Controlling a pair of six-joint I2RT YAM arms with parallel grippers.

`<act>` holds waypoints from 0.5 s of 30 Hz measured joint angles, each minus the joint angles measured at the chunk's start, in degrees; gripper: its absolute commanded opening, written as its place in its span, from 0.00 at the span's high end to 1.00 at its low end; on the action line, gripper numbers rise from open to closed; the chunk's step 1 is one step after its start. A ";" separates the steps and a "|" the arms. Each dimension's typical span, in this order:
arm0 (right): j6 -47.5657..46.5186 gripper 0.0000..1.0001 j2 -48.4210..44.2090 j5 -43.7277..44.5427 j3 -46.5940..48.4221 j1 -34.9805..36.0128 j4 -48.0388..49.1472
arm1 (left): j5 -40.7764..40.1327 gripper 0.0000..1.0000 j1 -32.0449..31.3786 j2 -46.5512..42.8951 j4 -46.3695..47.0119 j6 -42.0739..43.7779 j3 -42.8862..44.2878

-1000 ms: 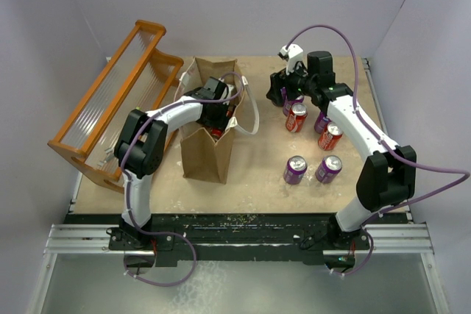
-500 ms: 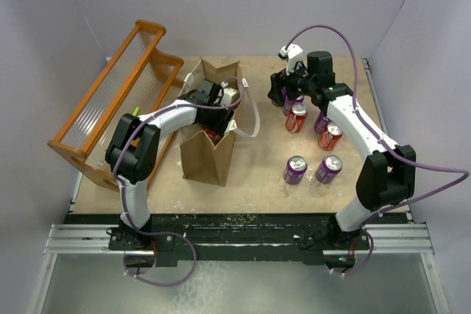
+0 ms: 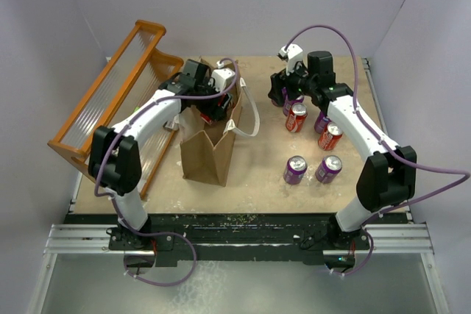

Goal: Place the beverage into the canvas bag
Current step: Pick up the drink from the canvas bag.

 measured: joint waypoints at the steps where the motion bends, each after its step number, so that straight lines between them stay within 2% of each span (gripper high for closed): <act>1: -0.02 0.22 -0.15 -0.13 0.00 0.00 -0.04 | 0.63 1.00 0.24 -1.03 -0.48 1.07 0.55; 15: -0.22 0.19 -0.28 -9.20 6.93 1.77 -1.05 | 9.49 1.00 4.79 -6.86 -6.82 9.55 3.02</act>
